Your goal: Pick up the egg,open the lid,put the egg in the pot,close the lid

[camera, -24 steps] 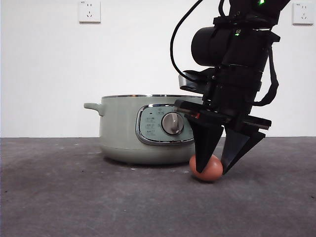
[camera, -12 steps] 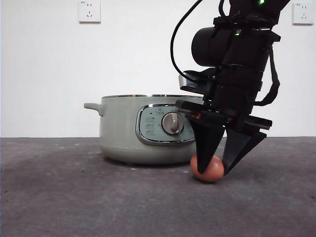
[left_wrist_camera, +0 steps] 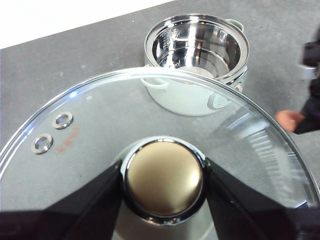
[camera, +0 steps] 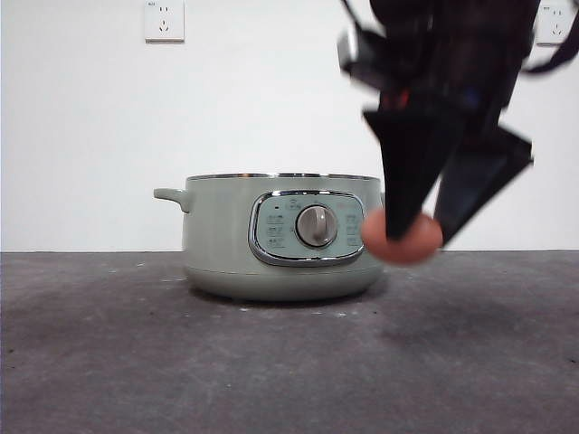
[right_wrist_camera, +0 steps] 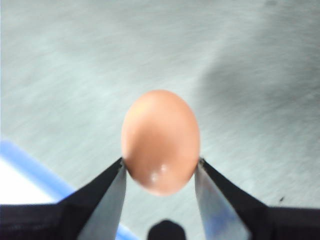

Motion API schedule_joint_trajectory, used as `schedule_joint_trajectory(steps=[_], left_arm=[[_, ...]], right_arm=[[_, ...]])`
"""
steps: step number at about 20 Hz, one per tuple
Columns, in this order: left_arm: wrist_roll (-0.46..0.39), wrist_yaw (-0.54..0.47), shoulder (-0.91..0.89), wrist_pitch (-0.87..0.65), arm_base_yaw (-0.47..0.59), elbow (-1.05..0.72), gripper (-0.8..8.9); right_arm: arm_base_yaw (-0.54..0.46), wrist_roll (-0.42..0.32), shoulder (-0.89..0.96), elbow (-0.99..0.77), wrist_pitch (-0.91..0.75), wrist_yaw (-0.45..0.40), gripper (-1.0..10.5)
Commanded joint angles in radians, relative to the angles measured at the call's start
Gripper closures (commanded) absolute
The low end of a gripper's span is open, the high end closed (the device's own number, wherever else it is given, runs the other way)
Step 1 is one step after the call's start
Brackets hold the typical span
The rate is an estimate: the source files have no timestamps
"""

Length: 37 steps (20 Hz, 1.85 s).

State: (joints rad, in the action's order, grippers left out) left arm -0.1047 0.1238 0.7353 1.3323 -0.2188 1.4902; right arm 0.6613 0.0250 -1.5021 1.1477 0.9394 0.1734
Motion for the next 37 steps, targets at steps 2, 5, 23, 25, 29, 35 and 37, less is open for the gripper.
schedule_joint_trajectory(steps=[2, 5, 23, 25, 29, 35, 37], left_arm=[[-0.005, 0.007, -0.009, -0.047, 0.0, 0.01, 8.21], [-0.005, 0.009, -0.009, -0.046, -0.001, 0.01, 8.21], [-0.011, 0.061, -0.008, -0.039, -0.001, 0.01, 8.21], [-0.011, 0.06, -0.008, -0.038, -0.001, 0.01, 8.21], [-0.012, 0.06, -0.008, -0.033, -0.001, 0.01, 8.21], [-0.012, 0.06, -0.008, -0.018, -0.001, 0.01, 8.21], [-0.012, 0.06, -0.008, -0.018, -0.001, 0.01, 8.21]], right_arm=[[0.057, -0.004, 0.119, 0.037, -0.011, 0.005, 9.6], [0.059, -0.007, 0.129, 0.165, -0.033, -0.018, 9.6], [-0.151, -0.115, -0.724, 1.091, 0.048, -0.05, 9.6], [-0.151, -0.131, -0.763, 1.096, 0.047, -0.05, 9.6], [-0.15, -0.138, -0.818, 1.096, 0.039, -0.05, 9.6], [-0.15, -0.158, -0.865, 1.095, 0.063, -0.051, 9.6], [-0.15, -0.16, -0.89, 1.095, 0.085, -0.054, 9.6]])
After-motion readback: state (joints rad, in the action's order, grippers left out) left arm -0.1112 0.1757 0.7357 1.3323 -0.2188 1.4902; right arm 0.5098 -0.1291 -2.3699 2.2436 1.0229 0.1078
